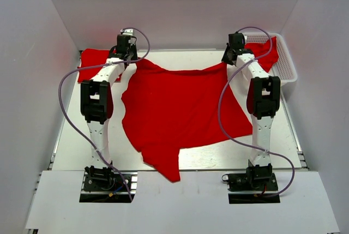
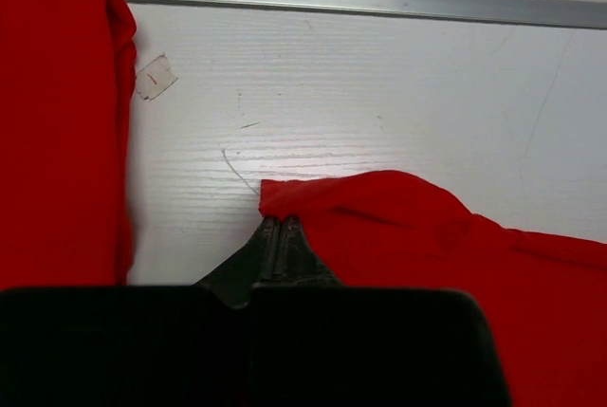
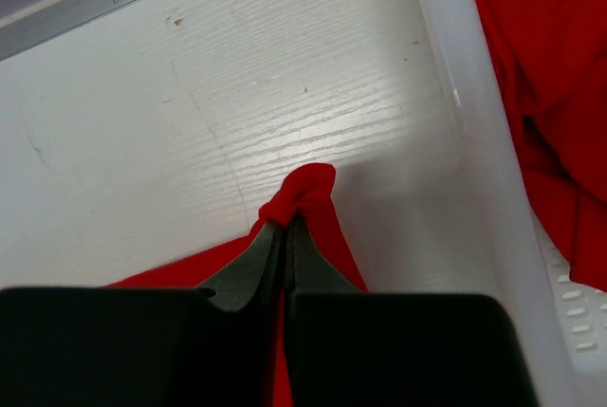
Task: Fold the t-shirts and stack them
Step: Grap the side of the flattened tshirt furthest away from the robot with both arms, then fold the flattened tshirt in 1/3 of the way
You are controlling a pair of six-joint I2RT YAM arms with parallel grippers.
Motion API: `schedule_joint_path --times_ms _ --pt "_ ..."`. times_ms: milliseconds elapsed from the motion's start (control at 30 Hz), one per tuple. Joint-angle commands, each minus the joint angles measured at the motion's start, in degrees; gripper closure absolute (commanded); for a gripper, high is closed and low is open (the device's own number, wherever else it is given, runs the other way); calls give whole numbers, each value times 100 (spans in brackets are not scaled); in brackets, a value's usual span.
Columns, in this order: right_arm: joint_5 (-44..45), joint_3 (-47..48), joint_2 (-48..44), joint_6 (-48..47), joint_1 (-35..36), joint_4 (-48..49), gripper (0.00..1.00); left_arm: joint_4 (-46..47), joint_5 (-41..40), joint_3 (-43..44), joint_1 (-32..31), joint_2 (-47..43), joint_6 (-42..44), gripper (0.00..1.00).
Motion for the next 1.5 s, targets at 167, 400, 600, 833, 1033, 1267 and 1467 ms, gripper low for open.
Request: schedule_joint_path --times_ms 167,400,600,833,1033,1267,1467 --pt "-127 358 -80 -17 -126 89 100 -204 199 115 58 -636 -177 100" --pt "-445 235 -247 -211 -126 -148 100 -205 83 -1694 -65 -2041 -835 100" --pt "-428 15 -572 -474 -126 -306 100 -380 337 -2951 -65 -3422 -1197 100" --pt "-366 -29 -801 -659 -135 -824 100 -749 846 -4207 -118 -4835 -1610 100" --pt "-288 -362 -1143 -633 -127 -1202 100 -1365 829 -4796 -118 -5628 -1610 100" --pt "-173 -670 -1390 -598 -153 -1624 100 -1760 1154 -5457 -170 -6340 -1715 100" --pt "-102 -907 -1557 -572 -144 -1836 100 -1997 1594 -5782 -170 -6841 -1891 100"
